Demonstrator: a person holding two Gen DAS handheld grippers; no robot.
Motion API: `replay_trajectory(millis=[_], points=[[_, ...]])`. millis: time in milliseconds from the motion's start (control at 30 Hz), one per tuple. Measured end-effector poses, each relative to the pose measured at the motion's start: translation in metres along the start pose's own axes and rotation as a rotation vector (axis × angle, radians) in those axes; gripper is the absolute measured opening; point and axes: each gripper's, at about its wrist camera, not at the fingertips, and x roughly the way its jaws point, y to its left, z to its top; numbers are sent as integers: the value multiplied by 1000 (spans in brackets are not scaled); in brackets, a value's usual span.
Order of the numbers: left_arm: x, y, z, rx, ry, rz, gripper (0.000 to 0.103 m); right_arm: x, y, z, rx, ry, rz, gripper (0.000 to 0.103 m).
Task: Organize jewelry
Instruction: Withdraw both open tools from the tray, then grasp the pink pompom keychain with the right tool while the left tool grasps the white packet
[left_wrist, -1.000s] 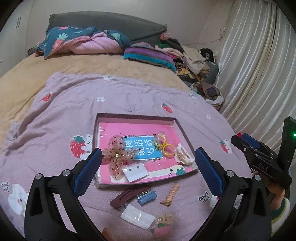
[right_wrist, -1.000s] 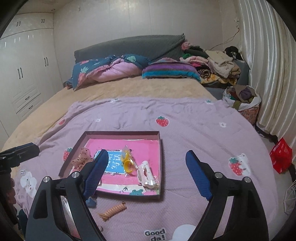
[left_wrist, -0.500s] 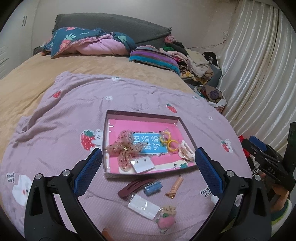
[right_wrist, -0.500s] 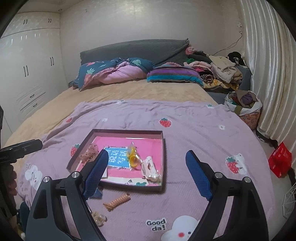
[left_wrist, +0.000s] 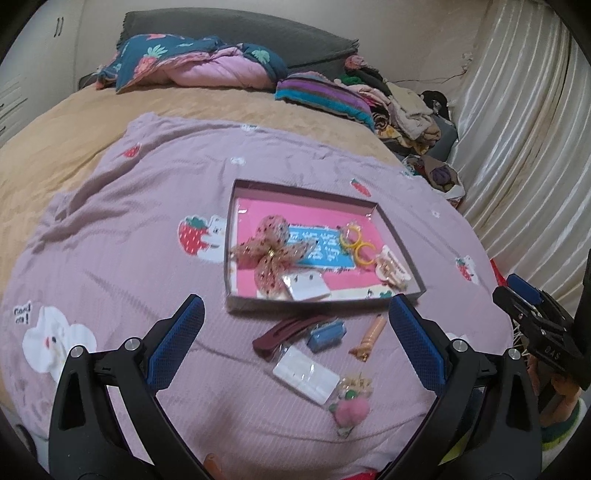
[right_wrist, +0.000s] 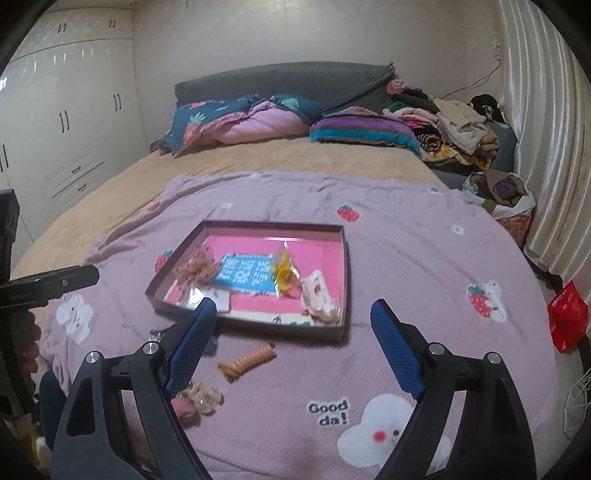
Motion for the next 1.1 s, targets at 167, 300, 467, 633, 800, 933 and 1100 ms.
replay_trajectory(millis=[167, 300, 467, 633, 800, 933, 1100], points=[[3, 4, -14, -8, 23, 10, 93, 3, 9, -16, -19, 31, 18, 84], [6, 1, -24, -1, 46, 14, 93, 5, 18, -30, -26, 58, 45, 84], [13, 3, -39, 5, 73, 32, 93, 8, 33, -49, -30, 97, 94, 84], [19, 12, -50, -22, 100, 56, 93, 16, 49, -67, -35, 144, 137, 84], [22, 25, -61, -52, 127, 72, 93, 29, 64, -83, -35, 200, 180, 84], [24, 32, -70, -72, 147, 64, 87, 40, 72, -93, -3, 247, 219, 76], [31, 34, -80, -84, 186, 37, 75, 57, 83, -107, 33, 314, 272, 59]])
